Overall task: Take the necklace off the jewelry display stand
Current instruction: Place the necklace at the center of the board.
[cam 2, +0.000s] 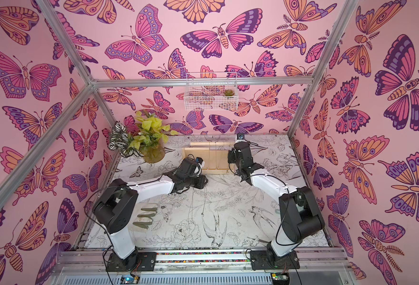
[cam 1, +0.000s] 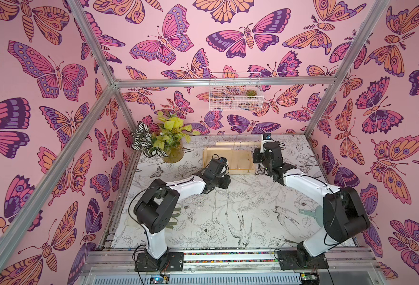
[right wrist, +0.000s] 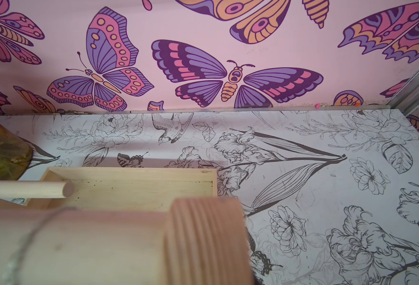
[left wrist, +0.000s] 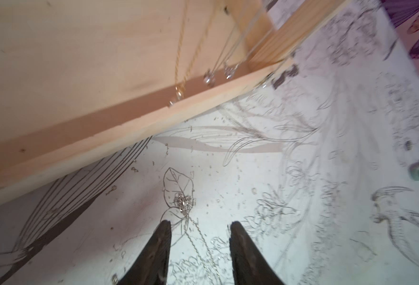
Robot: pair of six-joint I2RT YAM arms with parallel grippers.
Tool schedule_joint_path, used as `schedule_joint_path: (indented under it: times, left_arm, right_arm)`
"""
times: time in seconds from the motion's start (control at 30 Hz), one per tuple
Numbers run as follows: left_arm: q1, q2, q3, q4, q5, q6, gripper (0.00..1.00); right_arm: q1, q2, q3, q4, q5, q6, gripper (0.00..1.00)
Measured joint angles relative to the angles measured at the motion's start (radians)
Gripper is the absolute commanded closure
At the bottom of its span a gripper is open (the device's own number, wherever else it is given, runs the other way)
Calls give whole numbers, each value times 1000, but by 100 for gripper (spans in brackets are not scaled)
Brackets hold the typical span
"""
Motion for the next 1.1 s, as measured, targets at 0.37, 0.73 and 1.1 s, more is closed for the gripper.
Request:
schedule_joint_path:
  times: [0.37,0.73,1.1]
  left_arm:
    - [-141,-277,-280,4,51,-30,100]
    - [-227,-347,-469,2,5,-117,100]
    - [-264,-230,-467,92,-16,-147,100]
  right_arm:
    - [0,2,2,0,0,0,84]
    - [0,2,2,0,0,1,84]
    - [0,2,2,2,0,1,84]
